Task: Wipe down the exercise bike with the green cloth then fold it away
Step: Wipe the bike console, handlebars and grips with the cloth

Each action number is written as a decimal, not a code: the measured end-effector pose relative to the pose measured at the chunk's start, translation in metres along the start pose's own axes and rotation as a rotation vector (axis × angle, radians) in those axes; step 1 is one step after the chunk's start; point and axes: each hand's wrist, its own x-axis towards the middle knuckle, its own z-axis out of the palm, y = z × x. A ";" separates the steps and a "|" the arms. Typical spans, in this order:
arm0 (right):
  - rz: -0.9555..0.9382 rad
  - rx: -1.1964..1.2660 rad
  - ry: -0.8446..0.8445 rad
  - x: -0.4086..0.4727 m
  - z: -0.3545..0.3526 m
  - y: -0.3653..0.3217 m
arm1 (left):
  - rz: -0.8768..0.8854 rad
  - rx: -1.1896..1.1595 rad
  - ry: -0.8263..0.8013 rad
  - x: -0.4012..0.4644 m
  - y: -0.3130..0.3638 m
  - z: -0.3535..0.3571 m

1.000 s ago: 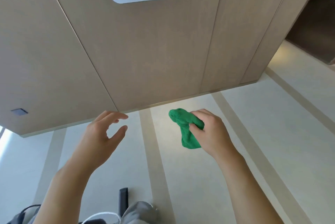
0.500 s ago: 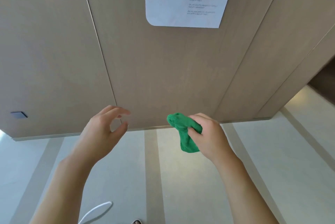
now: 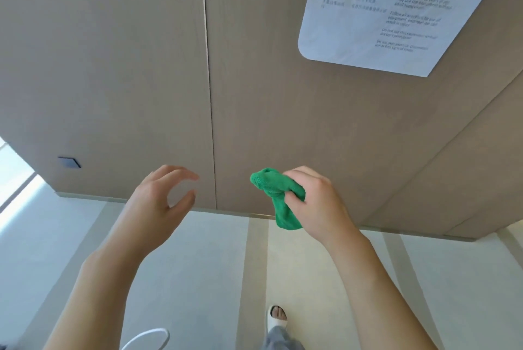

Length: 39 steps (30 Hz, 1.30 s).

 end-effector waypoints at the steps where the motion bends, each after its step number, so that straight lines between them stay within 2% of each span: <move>1: -0.028 -0.024 -0.021 0.016 0.007 0.002 | -0.017 0.007 0.013 0.007 -0.007 -0.001; 6: -0.180 -0.087 -0.105 0.100 0.039 0.016 | -0.145 0.065 0.097 0.042 -0.034 -0.001; 12: -0.336 -0.022 -0.203 0.208 0.057 0.030 | -0.279 0.178 0.236 0.098 -0.036 -0.003; 14: -0.378 -0.012 -0.186 0.227 0.060 0.027 | -0.283 0.209 0.235 0.102 -0.033 -0.007; 17: -0.476 0.038 -0.261 0.268 0.078 0.019 | -0.382 0.269 0.316 0.103 -0.037 -0.013; 22: -0.594 0.143 -0.391 0.300 0.128 -0.009 | -0.589 0.343 0.361 0.074 -0.052 -0.029; 32: -0.754 0.182 -0.550 0.325 0.240 -0.115 | -0.720 0.325 0.574 0.031 -0.132 -0.091; 39: -0.817 0.125 -0.602 0.333 0.305 -0.232 | -0.762 0.298 0.697 0.003 -0.207 -0.191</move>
